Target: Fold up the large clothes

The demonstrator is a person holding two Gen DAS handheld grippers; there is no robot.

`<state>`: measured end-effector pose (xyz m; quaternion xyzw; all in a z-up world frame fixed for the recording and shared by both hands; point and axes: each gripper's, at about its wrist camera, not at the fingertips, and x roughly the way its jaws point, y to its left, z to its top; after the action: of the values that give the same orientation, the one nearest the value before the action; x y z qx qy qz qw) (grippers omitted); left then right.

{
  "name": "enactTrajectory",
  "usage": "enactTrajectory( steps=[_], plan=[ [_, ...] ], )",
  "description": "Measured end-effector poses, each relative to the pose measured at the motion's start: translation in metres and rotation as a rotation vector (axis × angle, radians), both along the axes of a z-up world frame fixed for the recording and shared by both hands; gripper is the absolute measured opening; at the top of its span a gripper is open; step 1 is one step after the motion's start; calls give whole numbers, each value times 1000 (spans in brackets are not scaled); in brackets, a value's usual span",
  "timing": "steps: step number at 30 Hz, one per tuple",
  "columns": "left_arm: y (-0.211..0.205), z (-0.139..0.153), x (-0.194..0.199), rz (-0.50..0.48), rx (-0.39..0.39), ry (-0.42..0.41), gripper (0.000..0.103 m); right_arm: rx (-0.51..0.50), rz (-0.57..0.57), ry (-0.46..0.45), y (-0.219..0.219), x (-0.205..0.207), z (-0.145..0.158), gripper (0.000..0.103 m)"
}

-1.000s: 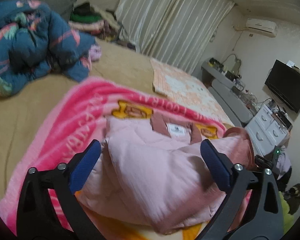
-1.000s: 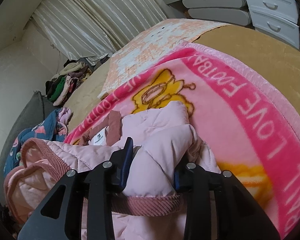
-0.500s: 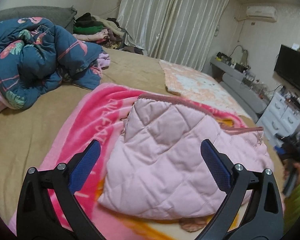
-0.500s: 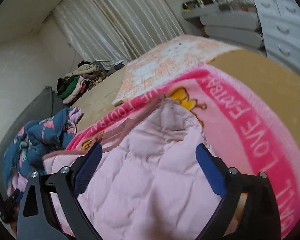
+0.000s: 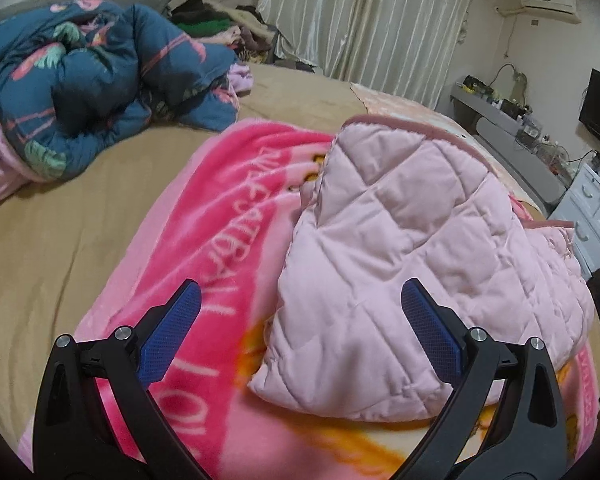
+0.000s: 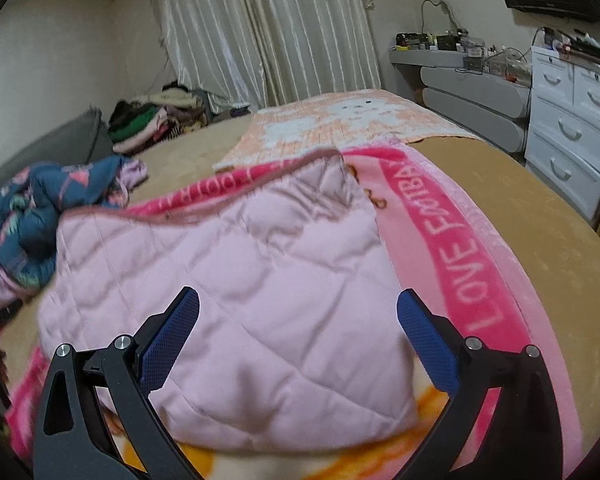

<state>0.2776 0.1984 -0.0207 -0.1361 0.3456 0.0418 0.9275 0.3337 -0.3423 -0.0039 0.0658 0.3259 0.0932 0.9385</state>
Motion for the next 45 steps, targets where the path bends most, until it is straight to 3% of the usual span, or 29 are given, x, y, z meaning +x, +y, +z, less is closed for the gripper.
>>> enactTrajectory(
  steps=[6, 11, 15, 17, 19, 20, 21, 22, 24, 27, 34, 40, 45],
  plan=[
    [-4, -25, 6, -81, -98, 32, 94, -27, 1, 20, -14, -2, -22, 99],
    [-18, -48, 14, -101, -36, 131, 94, -51, 19, 59, -25, 5, -45, 99],
    [-26, -56, 13, -123, -62, 124, 94, -33, 37, 53, -29, 5, -59, 98],
    [-31, -57, 13, -128, -34, 114, 94, -22, 35, 41, -29, 4, -61, 98],
    [-36, -59, 14, -125, -9, 115, 89, -19, 47, 23, -27, 3, -63, 91],
    [-37, -60, 15, -124, -6, 116, 82, -15, 59, 12, -25, 3, -63, 82],
    [-39, -59, 15, -123, -3, 110, 71, -11, 66, 5, -24, 4, -62, 69],
    [-42, -58, 15, -122, 9, 102, 64, -11, 73, 0, -21, 4, -61, 62],
    [-48, -55, 15, -124, 37, 85, 39, -21, 73, 8, -15, 5, -56, 42],
    [-59, -43, 17, -117, 91, 41, 24, 16, 44, 13, -14, 14, -39, 28],
    [-46, -19, 38, -66, 62, -32, 21, 6, -9, -23, -2, 60, -2, 18],
    [-41, -20, 64, -43, 27, -42, 20, 4, -72, 28, -6, 97, -9, 14],
    [-41, -25, 73, -49, 19, -30, 21, -58, -89, 70, -1, 110, -25, 14]
  ],
)
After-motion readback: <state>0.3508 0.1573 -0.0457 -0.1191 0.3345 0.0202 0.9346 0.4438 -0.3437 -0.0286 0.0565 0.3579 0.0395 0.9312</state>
